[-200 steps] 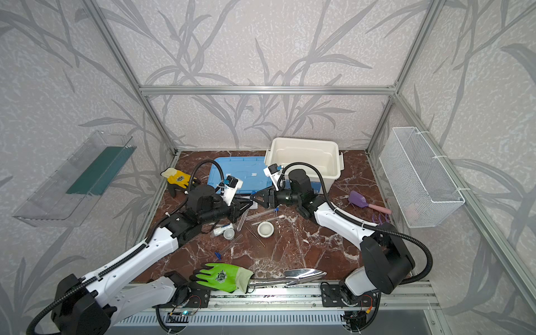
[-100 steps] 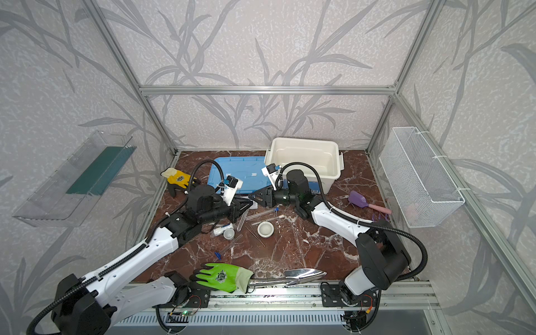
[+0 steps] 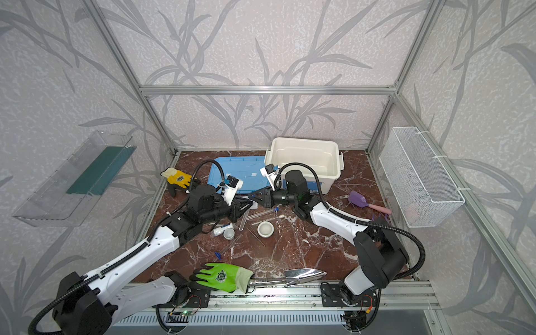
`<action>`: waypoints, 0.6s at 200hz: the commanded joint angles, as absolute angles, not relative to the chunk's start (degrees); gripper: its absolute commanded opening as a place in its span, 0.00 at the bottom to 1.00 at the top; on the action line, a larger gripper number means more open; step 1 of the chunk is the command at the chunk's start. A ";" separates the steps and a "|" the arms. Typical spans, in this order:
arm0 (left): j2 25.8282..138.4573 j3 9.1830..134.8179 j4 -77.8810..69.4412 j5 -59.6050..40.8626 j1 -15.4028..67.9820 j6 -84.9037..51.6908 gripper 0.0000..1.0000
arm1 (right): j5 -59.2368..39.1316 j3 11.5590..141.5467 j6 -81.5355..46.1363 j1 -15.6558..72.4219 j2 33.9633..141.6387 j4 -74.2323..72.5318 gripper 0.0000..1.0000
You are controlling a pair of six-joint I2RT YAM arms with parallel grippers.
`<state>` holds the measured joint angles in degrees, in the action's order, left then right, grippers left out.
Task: Organize the chemistry lab equipment
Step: 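Open and withdraw the left gripper while the right gripper carries the tube away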
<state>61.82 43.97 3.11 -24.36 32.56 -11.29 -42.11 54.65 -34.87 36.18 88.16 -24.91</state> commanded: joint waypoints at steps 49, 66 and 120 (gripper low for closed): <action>55.16 45.40 12.46 -10.02 32.20 -12.61 0.74 | -33.56 63.48 -22.75 37.89 89.11 -10.94 0.13; 51.84 46.80 18.78 -2.43 30.49 -12.65 0.77 | -28.48 67.85 -16.62 39.69 89.97 -4.59 0.13; 44.07 51.67 34.27 13.05 20.81 -11.49 0.79 | -17.65 76.46 -7.56 44.48 95.31 -1.75 0.15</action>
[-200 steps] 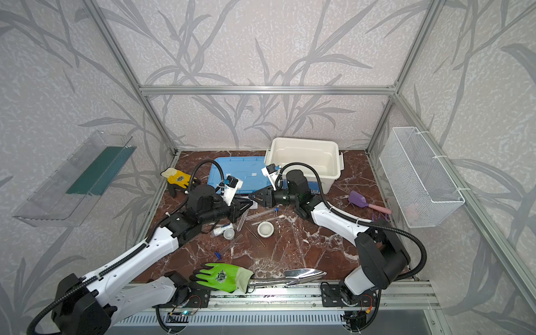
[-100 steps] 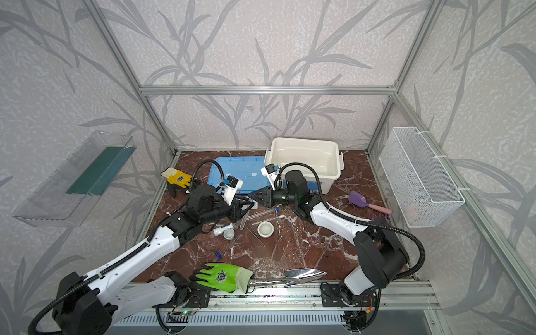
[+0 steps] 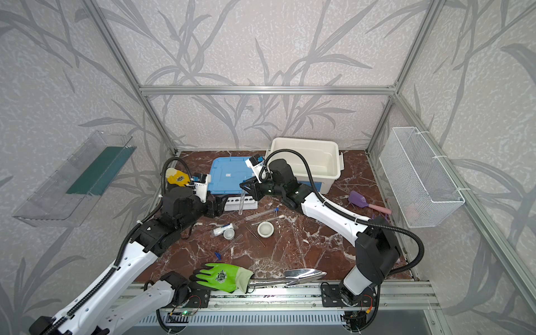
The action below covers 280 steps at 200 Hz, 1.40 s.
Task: Organize the chemistry lab equipment
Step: 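Open and withdraw the left gripper while the right gripper carries the tube away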
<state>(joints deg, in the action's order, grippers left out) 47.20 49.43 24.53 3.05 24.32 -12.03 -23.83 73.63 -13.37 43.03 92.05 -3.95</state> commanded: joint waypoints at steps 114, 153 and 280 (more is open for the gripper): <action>38.52 46.23 33.72 12.68 13.56 -13.10 0.78 | -4.78 90.43 1.18 49.20 111.59 -3.71 0.16; 38.34 46.14 33.47 11.44 13.12 -13.06 0.78 | -4.22 91.81 1.07 49.30 113.14 -4.23 0.16; 39.17 46.03 33.43 10.68 12.46 -11.70 0.78 | -1.76 90.93 2.37 49.26 116.27 -10.25 0.14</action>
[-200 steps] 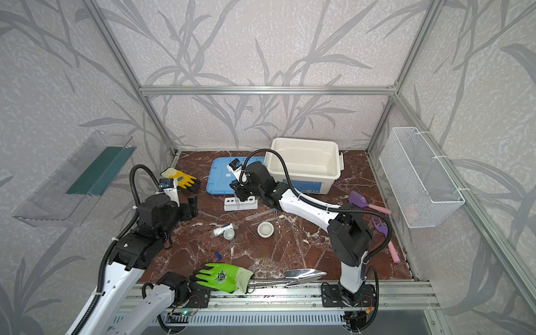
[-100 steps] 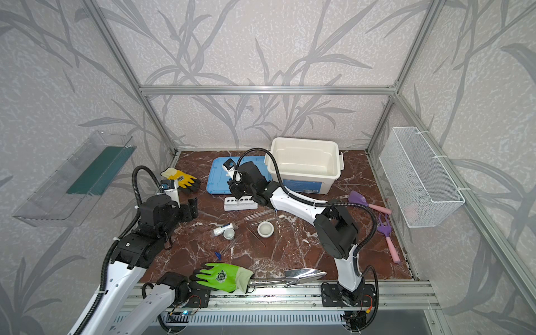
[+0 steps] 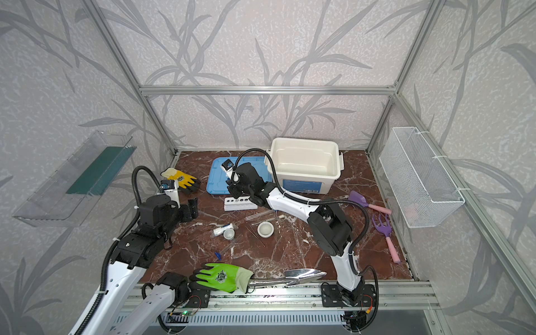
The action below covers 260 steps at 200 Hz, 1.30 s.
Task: Organize the chemistry lab equipment
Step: 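Open and withdraw the left gripper while the right gripper carries the tube away, then lower the blue-capped tube into a hole of the white rack with the right gripper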
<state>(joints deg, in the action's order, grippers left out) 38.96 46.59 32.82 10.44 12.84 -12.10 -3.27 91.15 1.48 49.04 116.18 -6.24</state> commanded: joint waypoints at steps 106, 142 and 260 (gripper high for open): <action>39.36 45.88 33.33 10.30 12.22 -11.12 0.78 | -0.88 85.20 0.72 49.30 116.78 -16.09 0.16; 39.48 45.97 33.23 10.23 12.14 -11.05 0.78 | -1.47 85.79 1.55 49.30 113.69 -14.04 0.15; 39.10 45.75 33.51 10.17 12.04 -10.72 0.78 | -1.85 81.68 0.46 49.52 112.48 -17.38 0.16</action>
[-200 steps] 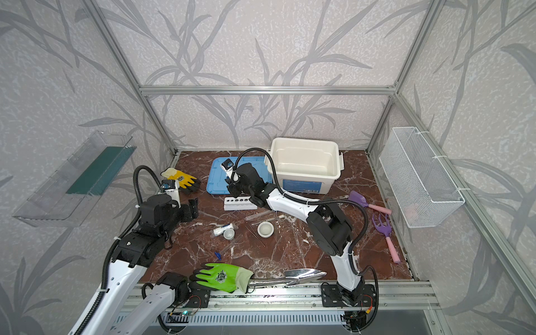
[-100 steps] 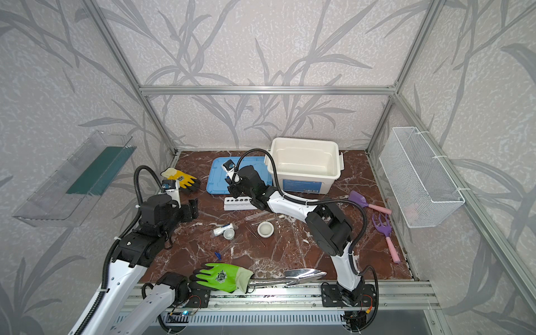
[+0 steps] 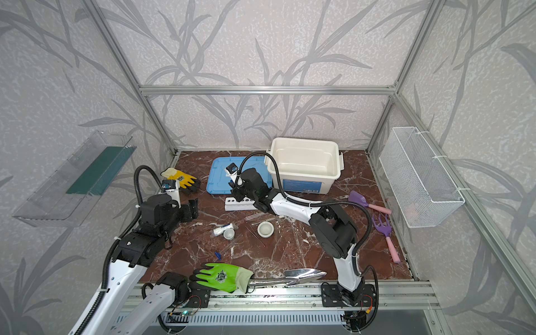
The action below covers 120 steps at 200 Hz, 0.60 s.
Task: Organize the chemistry lab equipment
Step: 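Lower the blue-capped tube into a hole of the white rack with the right gripper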
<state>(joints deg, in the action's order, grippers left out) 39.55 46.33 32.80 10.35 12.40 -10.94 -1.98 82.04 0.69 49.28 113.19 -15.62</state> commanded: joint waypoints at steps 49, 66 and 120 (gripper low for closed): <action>39.64 45.77 33.32 9.95 12.04 -10.47 0.78 | -1.21 80.39 1.26 49.51 114.26 -20.35 0.15; 39.56 45.79 33.31 10.01 11.96 -10.46 0.78 | -1.32 79.87 1.23 49.50 114.84 -21.50 0.16; 39.65 45.69 33.16 9.74 11.95 -10.35 0.78 | -0.80 78.71 1.32 49.66 116.14 -23.78 0.16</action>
